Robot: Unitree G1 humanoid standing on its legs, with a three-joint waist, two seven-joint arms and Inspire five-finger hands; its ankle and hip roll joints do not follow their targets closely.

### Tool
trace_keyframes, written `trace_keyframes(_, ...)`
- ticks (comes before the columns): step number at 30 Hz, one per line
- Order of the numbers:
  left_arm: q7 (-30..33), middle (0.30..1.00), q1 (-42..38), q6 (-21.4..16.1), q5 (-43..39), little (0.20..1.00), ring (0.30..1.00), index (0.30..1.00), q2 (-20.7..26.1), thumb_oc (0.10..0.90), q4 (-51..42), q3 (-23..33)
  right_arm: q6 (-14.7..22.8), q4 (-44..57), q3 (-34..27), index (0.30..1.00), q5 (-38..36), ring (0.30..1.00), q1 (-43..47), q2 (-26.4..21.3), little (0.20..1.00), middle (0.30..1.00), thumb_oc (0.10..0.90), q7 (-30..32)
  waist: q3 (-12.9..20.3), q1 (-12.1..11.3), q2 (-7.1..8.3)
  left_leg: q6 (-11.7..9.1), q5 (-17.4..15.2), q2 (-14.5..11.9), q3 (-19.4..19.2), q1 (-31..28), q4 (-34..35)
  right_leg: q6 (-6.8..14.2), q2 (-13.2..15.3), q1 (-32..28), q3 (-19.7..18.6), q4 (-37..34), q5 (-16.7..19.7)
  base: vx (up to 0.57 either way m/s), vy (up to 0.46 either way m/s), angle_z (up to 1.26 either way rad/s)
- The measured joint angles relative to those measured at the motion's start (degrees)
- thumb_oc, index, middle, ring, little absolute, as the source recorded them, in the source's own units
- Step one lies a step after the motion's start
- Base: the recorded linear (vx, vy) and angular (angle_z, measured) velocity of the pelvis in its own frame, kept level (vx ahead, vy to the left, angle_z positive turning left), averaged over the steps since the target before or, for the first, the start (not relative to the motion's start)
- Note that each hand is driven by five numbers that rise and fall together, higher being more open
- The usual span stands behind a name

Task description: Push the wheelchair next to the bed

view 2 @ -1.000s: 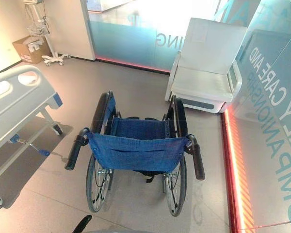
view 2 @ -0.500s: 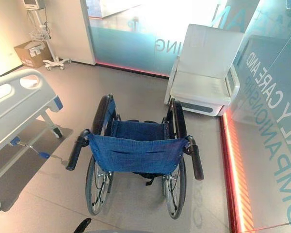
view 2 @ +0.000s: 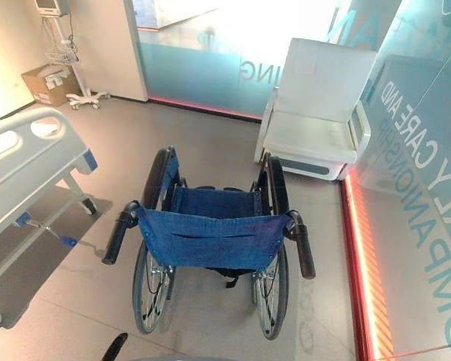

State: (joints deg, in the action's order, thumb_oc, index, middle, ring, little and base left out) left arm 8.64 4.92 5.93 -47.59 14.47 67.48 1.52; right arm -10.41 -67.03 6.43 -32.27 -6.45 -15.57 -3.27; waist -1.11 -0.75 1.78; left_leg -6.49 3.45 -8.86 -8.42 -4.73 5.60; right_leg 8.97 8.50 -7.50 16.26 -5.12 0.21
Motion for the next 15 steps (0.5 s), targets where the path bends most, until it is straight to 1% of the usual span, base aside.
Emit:
trace_keyframes(1, 0.0, 0.9, 0.3, -0.2, 0.0, 0.9, 0.9, 0.9, 0.7, 0.8, -1.4, 1.1, 0.4, 1.0, -1.7, 0.9, -0.8, 0.9, 0.0, -0.2, 0.9, 0.9, 0.8, 0.0, 0.0, 0.0, -0.14, 0.2, -0.1, 0.0, 0.0, 0.0, 0.0, 0.0, 0.0, 0.0, 0.0, 0.0, 0.0, 0.0, 0.0, 0.0)
trace_keyframes(4, 0.0, 0.9, 1.6, -0.7, 0.0, 0.9, 0.9, 0.9, 2.7, 0.8, -6.0, 2.6, 1.9, 4.7, -4.2, 0.9, -3.4, 0.9, -0.4, -0.9, 0.9, 0.9, 0.8, 0.1, -0.1, 0.0, -0.39, 0.2, -0.1, 0.0, -0.2, 0.1, 0.0, 0.0, 0.0, 0.1, -0.1, -0.1, 0.0, 0.0, 0.0, 0.0)
trace_keyframes(5, 0.1, 0.9, 2.5, -0.7, -0.5, 0.9, 0.9, 0.9, 3.7, 0.8, -9.6, 4.7, 2.1, 8.9, -6.2, 0.9, -4.5, 0.9, -1.4, -1.7, 0.9, 0.9, 0.8, 0.4, -0.2, 0.0, -0.46, 0.1, -0.1, 0.0, -0.2, 0.3, 0.0, 0.0, 0.0, 0.4, -0.1, -0.1, 0.0, 0.0, 0.0, 0.0)
trace_keyframes(8, 0.4, 0.9, 3.6, -1.4, -2.0, 0.9, 0.9, 0.9, 5.6, 0.8, -15.2, 8.0, 3.8, 14.6, -8.5, 0.9, -4.9, 0.9, -1.9, -3.8, 0.9, 0.9, 0.8, 1.8, -0.5, 0.0, -0.46, 0.0, 0.0, 0.0, -0.2, 0.5, 0.0, 0.5, 0.0, 0.9, -0.1, 0.0, 0.3, 0.0, 0.0, 0.0)
trace_keyframes(10, 0.9, 0.9, 4.8, -1.4, -4.9, 0.9, 0.9, 0.9, 6.5, 0.8, -21.0, 11.6, 4.4, 21.4, -11.9, 0.9, -6.7, 0.9, -3.2, -5.0, 0.9, 0.9, 0.8, 4.8, -1.3, 0.0, -0.25, 0.0, 0.0, 0.1, -0.1, 0.5, 0.0, 0.5, 0.0, 0.9, -0.1, 0.0, 0.3, 0.0, 0.0, 0.0)
trace_keyframes(11, 0.9, 0.9, 5.0, -1.9, -5.2, 0.9, 0.9, 0.9, 6.7, 0.8, -22.3, 12.7, 5.0, 22.9, -12.9, 0.9, -6.7, 0.9, -3.2, -5.2, 0.9, 0.9, 0.8, 5.7, -1.7, 0.0, -0.17, 0.0, 0.0, 0.1, -0.1, 0.5, 0.0, 0.6, 0.0, 0.8, -0.1, 0.0, 0.4, 0.0, 0.0, 0.0)
trace_keyframes(13, 1.3, 0.9, 5.3, -2.4, -6.6, 0.9, 0.9, 0.9, 7.5, 0.8, -26.1, 14.8, 5.6, 28.6, -14.6, 0.9, -6.9, 0.9, -3.4, -6.5, 0.9, 0.9, 0.8, 10.6, -2.4, 0.0, 0.09, 0.0, 0.0, 0.1, -0.1, 0.5, 0.0, 0.6, 0.0, 0.9, -0.1, 0.0, 0.4, 0.0, 0.0, 0.0)
trace_keyframes(15, 1.7, 0.9, 6.1, -2.4, -8.1, 0.9, 0.9, 0.9, 8.9, 0.8, -32.5, 15.9, 7.4, 35.1, -19.2, 0.9, -6.9, 0.9, -3.0, -6.5, 0.9, 0.9, 0.8, 18.3, -3.4, 0.0, 0.33, 0.0, 0.1, 0.1, -0.1, 0.6, 0.0, 0.5, 0.0, 0.9, -0.1, 0.0, 0.4, 0.0, 0.0, 0.0)
